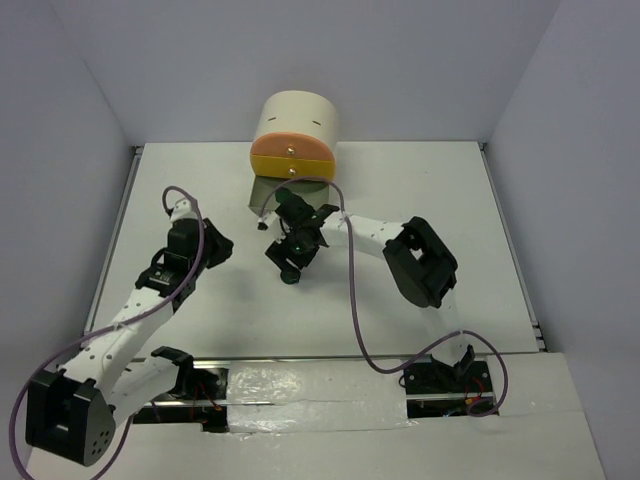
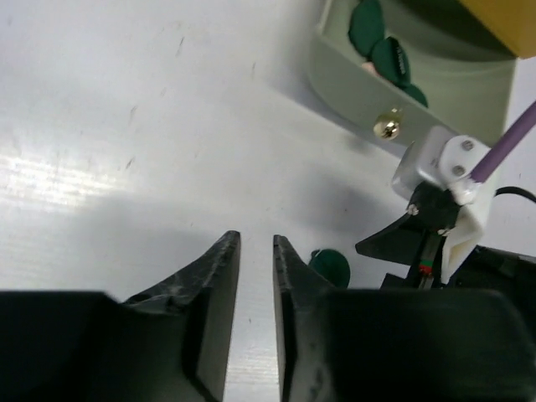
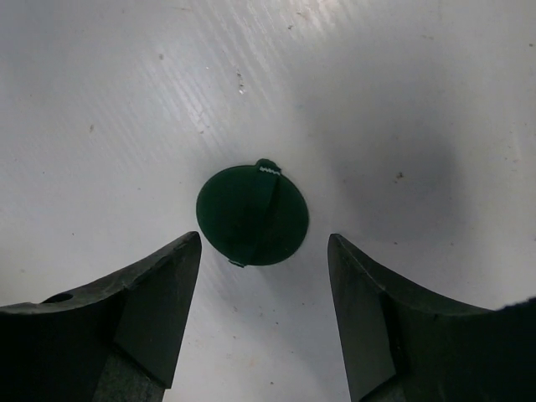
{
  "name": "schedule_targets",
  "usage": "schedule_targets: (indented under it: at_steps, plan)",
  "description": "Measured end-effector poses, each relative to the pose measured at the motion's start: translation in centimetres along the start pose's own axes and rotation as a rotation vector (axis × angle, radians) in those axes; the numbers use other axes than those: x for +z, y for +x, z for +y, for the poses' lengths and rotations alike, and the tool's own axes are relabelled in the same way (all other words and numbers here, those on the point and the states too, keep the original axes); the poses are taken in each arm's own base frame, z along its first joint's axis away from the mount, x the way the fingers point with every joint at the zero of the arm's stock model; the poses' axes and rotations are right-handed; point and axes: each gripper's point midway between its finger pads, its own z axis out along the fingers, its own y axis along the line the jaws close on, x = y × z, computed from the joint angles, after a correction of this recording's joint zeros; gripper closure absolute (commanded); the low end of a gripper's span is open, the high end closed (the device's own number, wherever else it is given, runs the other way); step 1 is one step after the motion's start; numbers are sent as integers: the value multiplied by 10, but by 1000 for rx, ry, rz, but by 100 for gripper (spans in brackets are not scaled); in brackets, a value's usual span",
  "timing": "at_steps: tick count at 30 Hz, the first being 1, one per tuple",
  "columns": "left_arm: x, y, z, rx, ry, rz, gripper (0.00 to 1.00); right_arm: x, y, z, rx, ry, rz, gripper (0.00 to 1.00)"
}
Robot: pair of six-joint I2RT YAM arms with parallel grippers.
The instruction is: Organize the makeup
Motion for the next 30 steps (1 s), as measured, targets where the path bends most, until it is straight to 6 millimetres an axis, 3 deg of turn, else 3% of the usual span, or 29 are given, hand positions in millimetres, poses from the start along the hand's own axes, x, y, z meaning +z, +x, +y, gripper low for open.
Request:
schedule_targets:
  at_steps: [4,8,11,17,20,25,27,30]
  plan:
    - [-7,16,17,-32,-35,15,54,6,1,8,-28,22,16,36]
    - [-11,18,24,-43,-56,8,52,12,5,12,-61,60,37,45]
    - [-12,16,25,-44,-63,-3,51,13,6,10,-76,89,42,58]
    - [-13,16,27,-50,-67,-7,51,15,7,18,-95,81,42,95]
    - [-13,17,27,-63,-68,-6,51,14,7,18,-113,84,37,100]
    - [-13,18,27,-66,-67,-6,48,3,9,11,-155,87,20,100]
    - [-12,20,28,-66,-69,-3,42,-11,6,4,-172,91,-2,100]
    - [-11,26,32,-68,-75,10,37,-44,-19,-8,-215,120,-100,100]
